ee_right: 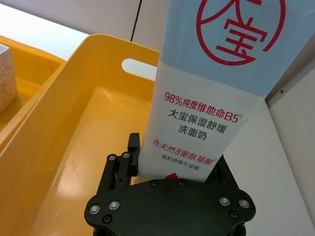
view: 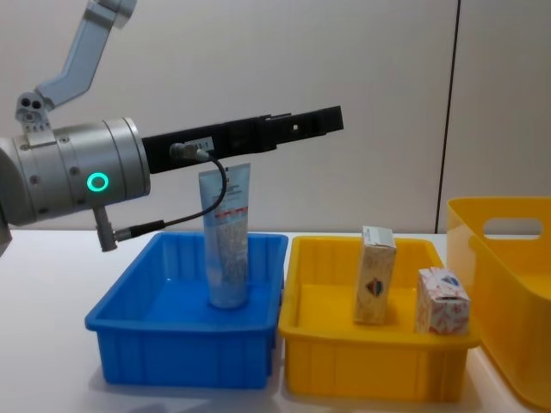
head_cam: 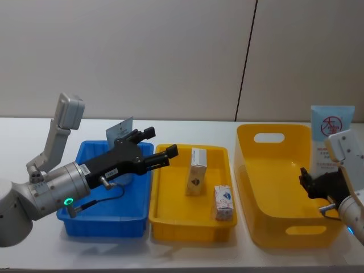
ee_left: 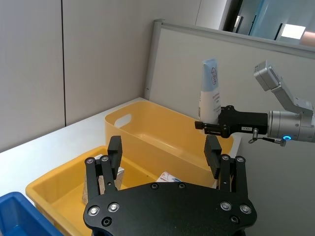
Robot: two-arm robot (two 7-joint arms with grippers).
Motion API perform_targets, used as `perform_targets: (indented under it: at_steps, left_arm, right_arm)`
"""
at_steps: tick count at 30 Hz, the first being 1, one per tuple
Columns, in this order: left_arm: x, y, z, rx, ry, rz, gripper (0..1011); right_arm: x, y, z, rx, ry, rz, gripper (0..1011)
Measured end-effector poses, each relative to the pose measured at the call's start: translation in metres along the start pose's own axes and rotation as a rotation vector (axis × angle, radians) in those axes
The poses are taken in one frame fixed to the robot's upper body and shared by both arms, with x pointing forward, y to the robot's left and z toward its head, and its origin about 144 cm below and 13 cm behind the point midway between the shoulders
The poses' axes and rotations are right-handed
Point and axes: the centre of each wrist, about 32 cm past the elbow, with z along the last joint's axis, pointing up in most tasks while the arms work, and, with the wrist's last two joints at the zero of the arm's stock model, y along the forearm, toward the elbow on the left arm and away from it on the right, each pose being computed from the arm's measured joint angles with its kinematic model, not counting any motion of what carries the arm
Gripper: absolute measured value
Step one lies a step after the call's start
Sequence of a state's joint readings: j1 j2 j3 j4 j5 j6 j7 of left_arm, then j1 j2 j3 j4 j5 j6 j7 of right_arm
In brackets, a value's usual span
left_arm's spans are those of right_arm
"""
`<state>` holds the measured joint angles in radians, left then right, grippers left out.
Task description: Bimanual collaborative sorting of washing and personal care products
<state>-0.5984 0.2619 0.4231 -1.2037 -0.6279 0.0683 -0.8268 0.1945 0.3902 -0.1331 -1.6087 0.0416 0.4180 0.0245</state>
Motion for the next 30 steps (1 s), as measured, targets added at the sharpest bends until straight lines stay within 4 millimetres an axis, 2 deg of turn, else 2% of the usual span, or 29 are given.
perform_targets:
  at_steps: [3,9,11,12,16,18,30]
  left_arm:
    - [0.0,0.0,0.0,0.0,0.0,0.0,1001]
    - [0.0,0.0,0.0,0.0,0.0,0.0,1001]
    - [0.0,0.0,0.0,0.0,0.0,0.0,1001]
    - [0.0,0.0,0.0,0.0,0.0,0.0,1001]
    - [0.0,0.0,0.0,0.0,0.0,0.0,1001]
    - [0.0,0.0,0.0,0.0,0.0,0.0,1001]
    - [0.0,0.0,0.0,0.0,0.0,0.0,1001]
  right_arm:
    - [0.0005,0.0,-0.0003,-0.003,0.001,0.002,564]
    - [0.001,0.0,-0.0009,-0.009,0.002,0.005,785]
    - [0.001,0.0,-0.001,-0.011,0.003,0.006,825]
    - [0.0011,0.0,-0.001,-0.011,0.003,0.006,881]
    - [0.0013,0.0001,-0.0011,-0.012,0.003,0.006,977]
    - [0.0015,0.0001,-0.0012,-0.013,0.003,0.006,1003]
    - [0.0019,0.0001,-0.0014,-0.016,0.004,0.007,1003]
